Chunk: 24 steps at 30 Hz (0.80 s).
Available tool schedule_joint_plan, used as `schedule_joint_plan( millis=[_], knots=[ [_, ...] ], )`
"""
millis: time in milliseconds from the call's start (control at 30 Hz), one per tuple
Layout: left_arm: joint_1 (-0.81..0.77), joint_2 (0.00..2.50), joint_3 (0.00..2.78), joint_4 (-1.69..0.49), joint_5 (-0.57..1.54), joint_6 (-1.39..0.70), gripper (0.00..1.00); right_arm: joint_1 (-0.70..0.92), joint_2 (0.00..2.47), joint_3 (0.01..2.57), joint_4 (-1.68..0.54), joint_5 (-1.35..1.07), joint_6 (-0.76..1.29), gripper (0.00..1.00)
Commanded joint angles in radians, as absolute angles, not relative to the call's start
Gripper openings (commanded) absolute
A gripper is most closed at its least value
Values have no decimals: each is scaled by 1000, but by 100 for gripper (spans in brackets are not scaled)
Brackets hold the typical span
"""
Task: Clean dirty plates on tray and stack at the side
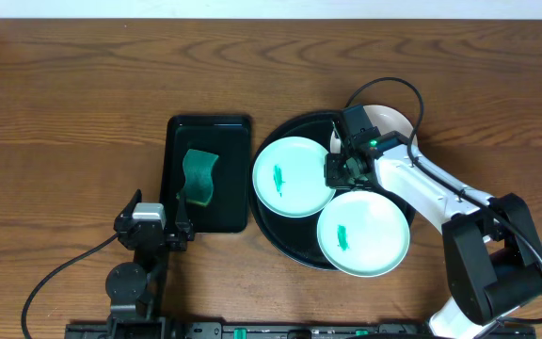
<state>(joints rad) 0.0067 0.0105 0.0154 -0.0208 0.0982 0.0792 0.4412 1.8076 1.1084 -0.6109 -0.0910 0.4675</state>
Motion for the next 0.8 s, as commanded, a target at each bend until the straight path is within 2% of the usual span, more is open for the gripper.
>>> schedule_joint_plan(
  millis=[0, 267, 767],
  knots=[
    [12, 5, 4, -60, 123, 85, 79, 449, 1818, 1097, -605, -68, 479, 19],
    [12, 5, 4, -60, 123, 85, 79, 449, 1818, 1069, -559, -68, 479, 18],
    [12, 5, 4, -60, 123, 85, 79, 453, 1818, 1068, -543, -68, 479, 9]
  ],
)
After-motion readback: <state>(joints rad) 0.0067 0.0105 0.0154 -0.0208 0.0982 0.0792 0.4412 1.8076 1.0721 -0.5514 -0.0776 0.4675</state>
